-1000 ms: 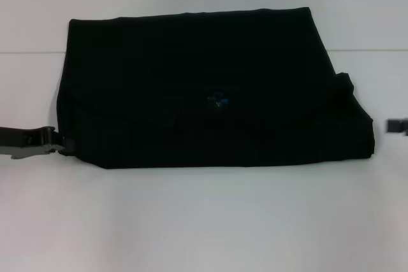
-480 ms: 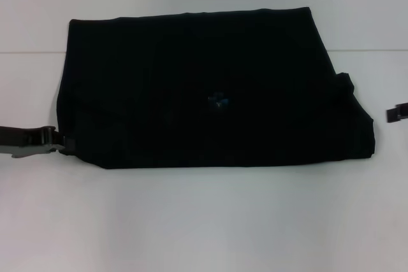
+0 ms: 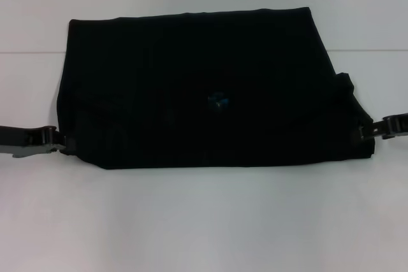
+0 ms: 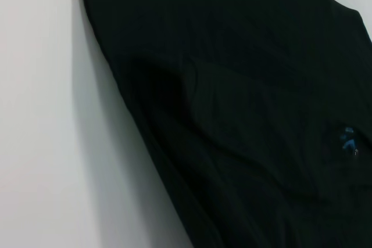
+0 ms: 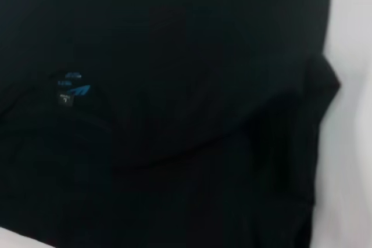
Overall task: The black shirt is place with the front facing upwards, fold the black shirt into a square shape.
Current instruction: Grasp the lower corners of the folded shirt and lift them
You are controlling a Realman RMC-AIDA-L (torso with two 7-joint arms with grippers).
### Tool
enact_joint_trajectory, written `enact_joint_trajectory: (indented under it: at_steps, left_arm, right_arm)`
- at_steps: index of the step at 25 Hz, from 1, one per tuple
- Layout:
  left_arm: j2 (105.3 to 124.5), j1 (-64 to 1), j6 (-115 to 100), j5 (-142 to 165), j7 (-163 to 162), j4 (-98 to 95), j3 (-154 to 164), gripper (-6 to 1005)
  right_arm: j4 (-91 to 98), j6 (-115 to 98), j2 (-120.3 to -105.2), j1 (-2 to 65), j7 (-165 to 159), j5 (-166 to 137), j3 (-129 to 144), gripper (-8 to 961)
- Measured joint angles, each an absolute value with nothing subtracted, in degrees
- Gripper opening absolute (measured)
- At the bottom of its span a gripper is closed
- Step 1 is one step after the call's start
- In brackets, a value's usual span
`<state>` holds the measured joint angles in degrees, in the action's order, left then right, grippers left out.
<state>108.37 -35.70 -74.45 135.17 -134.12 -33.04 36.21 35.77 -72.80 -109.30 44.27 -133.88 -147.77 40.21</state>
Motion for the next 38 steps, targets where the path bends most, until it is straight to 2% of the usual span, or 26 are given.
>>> enact_joint_trajectory:
  at_steps: [6,16,27,32,38]
  left_arm:
    - [108.37,-35.77,-74.44,135.17,-134.15,-33.00,36.18,37]
    - [108.37,-35.62,-74.41,135.05,-134.12,-33.04,35.75,37]
    - [108.37,-35.84,-74.51,135.19,-134.20,-32.85,35.89,38]
    - [108.24,-36.02,-76.16,135.19,-134.22,-32.86,35.70,37]
    - [107.34,-36.23,-81.17,135.01,-134.12,-32.82,35.50,41]
  right_arm:
    - [35.26,-70.68,-110.87,44.64,-131.47,-147.87,40.63,855]
    - [35.29,-70.07,-111.67,44.55,-130.88,-148.03,41.57,811]
    - [35.35,-70.42,-111.39,44.40,-131.50,-148.07,41.15,349]
    - [35.44,-72.06,-111.14,44.38,-131.52,-147.94,41.06,107]
    - [35.62,-79.18,-109.46,44.45,-130.89,-147.94,41.18,54]
